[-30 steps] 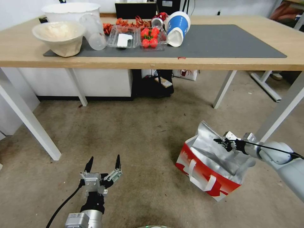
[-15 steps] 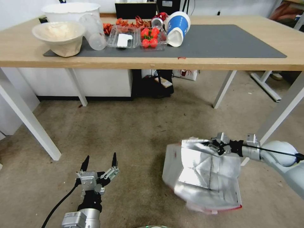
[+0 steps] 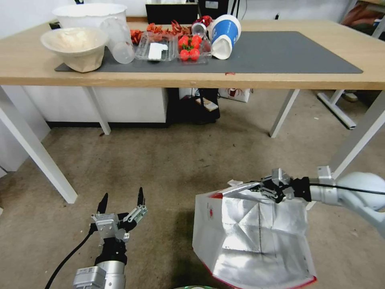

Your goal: Pick up the food delivery bag from the floor and place it on the table.

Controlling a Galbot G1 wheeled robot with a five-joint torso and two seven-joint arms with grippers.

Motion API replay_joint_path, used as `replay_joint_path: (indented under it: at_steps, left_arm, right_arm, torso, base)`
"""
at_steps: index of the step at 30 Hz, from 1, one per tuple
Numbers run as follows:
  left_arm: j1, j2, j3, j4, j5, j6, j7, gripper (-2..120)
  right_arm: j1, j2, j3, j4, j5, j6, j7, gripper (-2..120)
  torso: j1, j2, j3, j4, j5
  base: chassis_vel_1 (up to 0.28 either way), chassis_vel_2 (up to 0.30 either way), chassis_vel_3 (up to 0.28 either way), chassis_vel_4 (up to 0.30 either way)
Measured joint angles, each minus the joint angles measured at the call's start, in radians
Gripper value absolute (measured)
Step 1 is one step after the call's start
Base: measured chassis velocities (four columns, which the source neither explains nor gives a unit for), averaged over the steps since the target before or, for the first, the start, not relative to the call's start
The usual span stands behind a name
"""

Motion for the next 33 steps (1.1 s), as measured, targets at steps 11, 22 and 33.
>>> replay_joint_path:
  at_steps: [11, 22, 33]
  left_arm:
    - [-0.006, -0.011, 0.001, -0.020, 0.012, 0.040, 0.004, 100]
    - [0.017, -0.016, 0.004, -0.019, 0.025, 0.023, 0.006, 100]
    - [0.008, -0.018, 0.023, -0.017, 0.001, 0.013, -0.009, 100]
  right_arm:
    - [-0.035, -0.074, 0.051, 0.064, 0.212, -0.083, 0.026, 0]
    - [-0.059, -0.085, 0.059, 0.071, 0.224, -0.121, 0.003, 0]
    - [-0.086, -0.075, 0.060, 0.067, 0.183, -0.109, -0.007, 0]
  torso:
    - [0.000, 0.000, 0.000, 0.0001, 0.0001]
    - [0.000, 0.000, 0.000, 0.0001, 0.0002]
    - [0.000, 0.000, 0.000, 0.0001, 0.0002]
  base:
    - [0.000, 0.000, 0.000, 0.000]
    - [0.000, 0.000, 0.000, 0.000]
    - [0.000, 0.000, 0.000, 0.000]
